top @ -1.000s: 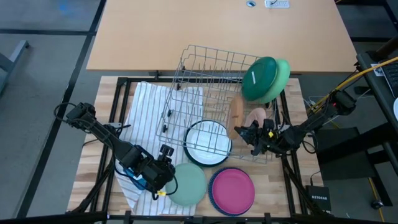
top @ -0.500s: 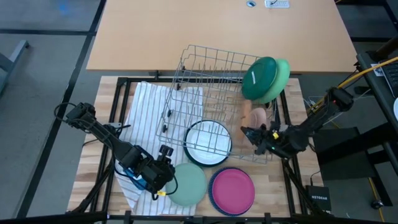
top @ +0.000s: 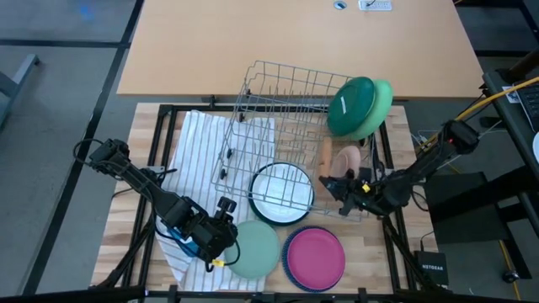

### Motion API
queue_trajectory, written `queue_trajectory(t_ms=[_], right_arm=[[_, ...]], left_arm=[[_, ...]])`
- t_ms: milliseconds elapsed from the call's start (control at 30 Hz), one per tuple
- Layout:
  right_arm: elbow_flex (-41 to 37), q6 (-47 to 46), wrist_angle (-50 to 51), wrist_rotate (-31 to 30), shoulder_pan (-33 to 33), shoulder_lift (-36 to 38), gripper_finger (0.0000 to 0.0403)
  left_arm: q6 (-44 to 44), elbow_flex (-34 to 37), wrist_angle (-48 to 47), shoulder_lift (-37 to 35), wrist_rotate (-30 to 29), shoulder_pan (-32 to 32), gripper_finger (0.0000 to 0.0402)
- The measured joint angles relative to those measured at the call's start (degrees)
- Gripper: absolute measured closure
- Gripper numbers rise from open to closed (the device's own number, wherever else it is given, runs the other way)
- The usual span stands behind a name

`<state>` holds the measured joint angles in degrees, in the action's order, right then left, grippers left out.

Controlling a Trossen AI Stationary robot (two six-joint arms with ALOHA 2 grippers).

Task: Sort dishes
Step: Put the brown plate in the dish rack

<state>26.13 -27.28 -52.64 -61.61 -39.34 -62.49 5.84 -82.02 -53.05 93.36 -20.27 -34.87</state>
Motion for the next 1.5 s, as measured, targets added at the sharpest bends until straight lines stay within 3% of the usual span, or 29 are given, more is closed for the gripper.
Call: queue_trajectory(t_ms=[333, 633, 867, 1133, 1500], right_arm=[[0.00, -1.36, 2.25, 0.23, 0.87, -0.14, 0.0390], [0.09, -9.54, 12.02, 0.91, 1.24, -0.16, 0.0390], [0.09, -11.75, 13.66, -0.71, 1.24, -0.19, 0.0389], [0.07, -11.57, 13.92, -5.20, 1.24, -0.19, 0.0342], [0.07, -11.53, 13.85, -4.90, 1.24, -0.19, 0.0335]], left_arm=[[-0.22, 0.00, 0.12, 0.00, 0.00, 0.00, 0.0273], [-0.05, 0.00, 0.16, 0.00, 0.00, 0.00, 0.0273], [-0.04, 0.00, 0.16, 0.00, 0.00, 0.00, 0.0273], [0.16, 0.00, 0.16, 0.00, 0.00, 0.00, 0.0273], [0.16, 0.00, 0.24, 0.00, 0.00, 0.00, 0.0273]])
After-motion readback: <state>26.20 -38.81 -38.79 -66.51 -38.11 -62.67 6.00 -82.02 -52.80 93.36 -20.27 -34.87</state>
